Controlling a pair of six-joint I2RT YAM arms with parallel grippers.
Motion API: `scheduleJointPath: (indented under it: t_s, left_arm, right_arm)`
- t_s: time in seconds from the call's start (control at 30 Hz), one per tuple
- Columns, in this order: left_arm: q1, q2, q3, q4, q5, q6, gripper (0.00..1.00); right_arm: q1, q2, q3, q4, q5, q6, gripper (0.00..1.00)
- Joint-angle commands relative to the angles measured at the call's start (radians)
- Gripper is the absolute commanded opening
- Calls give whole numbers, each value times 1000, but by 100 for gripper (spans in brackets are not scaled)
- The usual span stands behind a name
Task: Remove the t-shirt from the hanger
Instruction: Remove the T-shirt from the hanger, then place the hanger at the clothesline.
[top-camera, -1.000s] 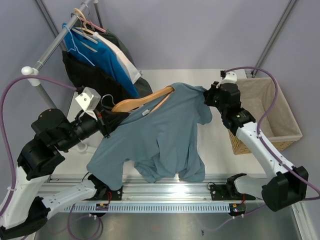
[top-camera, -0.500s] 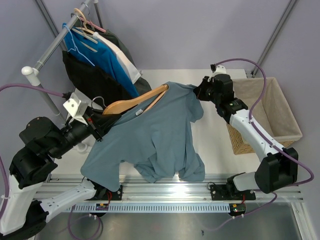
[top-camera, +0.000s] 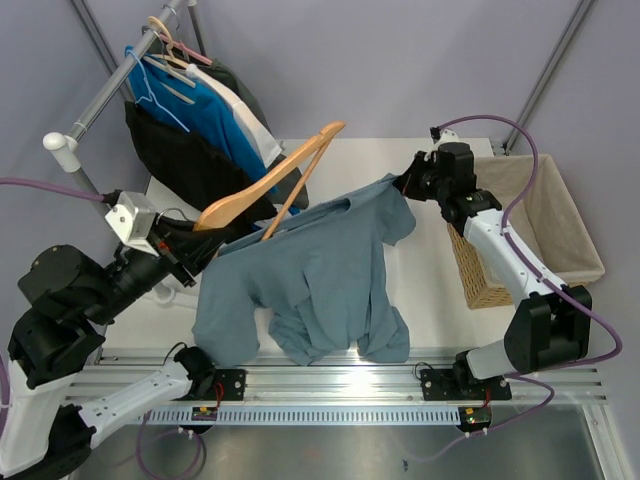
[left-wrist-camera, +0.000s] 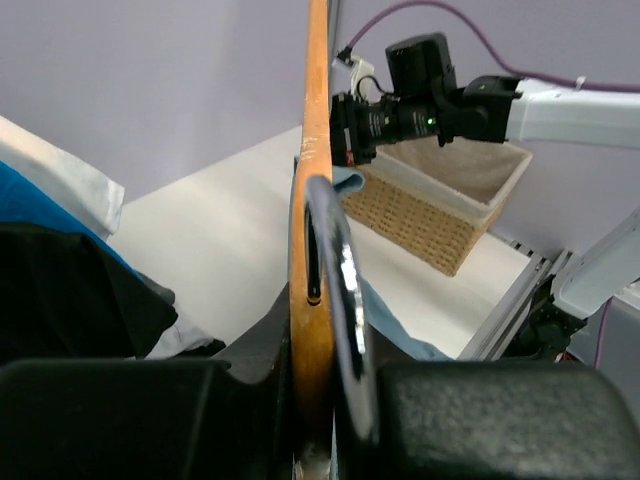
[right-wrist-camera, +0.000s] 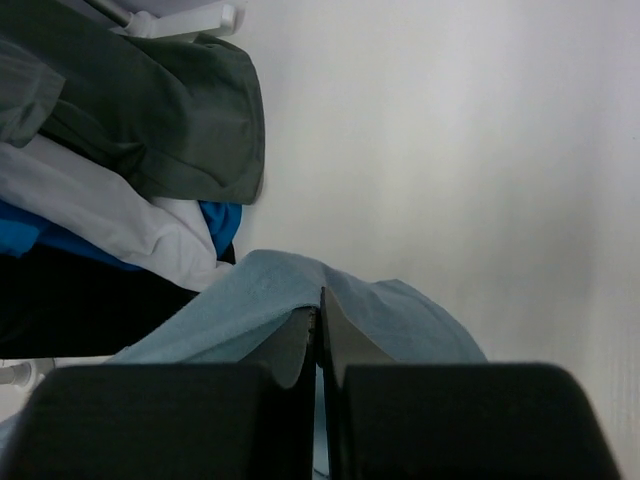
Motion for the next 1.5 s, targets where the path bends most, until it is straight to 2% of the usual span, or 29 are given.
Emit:
scheduleJointPath:
  t_s: [0.0, 0.2, 0.27, 0.33, 0.43, 0.57, 0.7, 0.83, 1.0, 1.1, 1.23, 1.37, 1.43, 1.47]
  left_arm:
    - [1, -60, 68, 164, -1, -27, 0]
    - [1, -29, 46, 208, 21, -61, 0]
    - [1, -36, -10, 311, 19, -74, 0]
    - [1, -49, -104, 449, 11, -93, 0]
    - [1, -8, -138, 564, -10, -119, 0]
    - [1, 132, -60, 593, 14, -148, 0]
    - [1, 192, -58, 699, -2, -162, 0]
    - [1, 255, 63, 635, 5, -145, 0]
    - [1, 249, 103, 652, 36, -160, 0]
    - [1, 233, 98, 655, 51, -163, 0]
    - [1, 241, 146, 558, 137, -162, 0]
    - [1, 195, 68, 538, 126, -139, 0]
    - [1, 160, -2, 531, 116, -131, 0]
    - [1, 151, -26, 529, 120, -131, 0]
  right_arm:
    - [-56, 19, 33, -20, 99, -3, 0]
    - [-56, 16, 19, 17, 45, -6, 0]
    - [-56, 9, 22, 38, -32, 3, 0]
    - [-53, 1, 5, 111, -219, 25, 0]
    - [-48, -17, -27, 191, -326, 86, 0]
    - [-48, 13, 34, 124, -318, 56, 0]
    - [-54, 68, 172, 21, -216, 20, 0]
    - [-103, 108, 241, -51, -183, 40, 0]
    - [-133, 93, 263, -72, -44, 54, 0]
    - [-131, 90, 330, -117, -13, 40, 0]
    - [-133, 70, 424, -158, -42, 29, 0]
    - [-133, 62, 517, -221, -86, 22, 0]
    - [-131, 46, 498, -227, -148, 23, 0]
    - [-130, 35, 437, -214, -166, 29, 0]
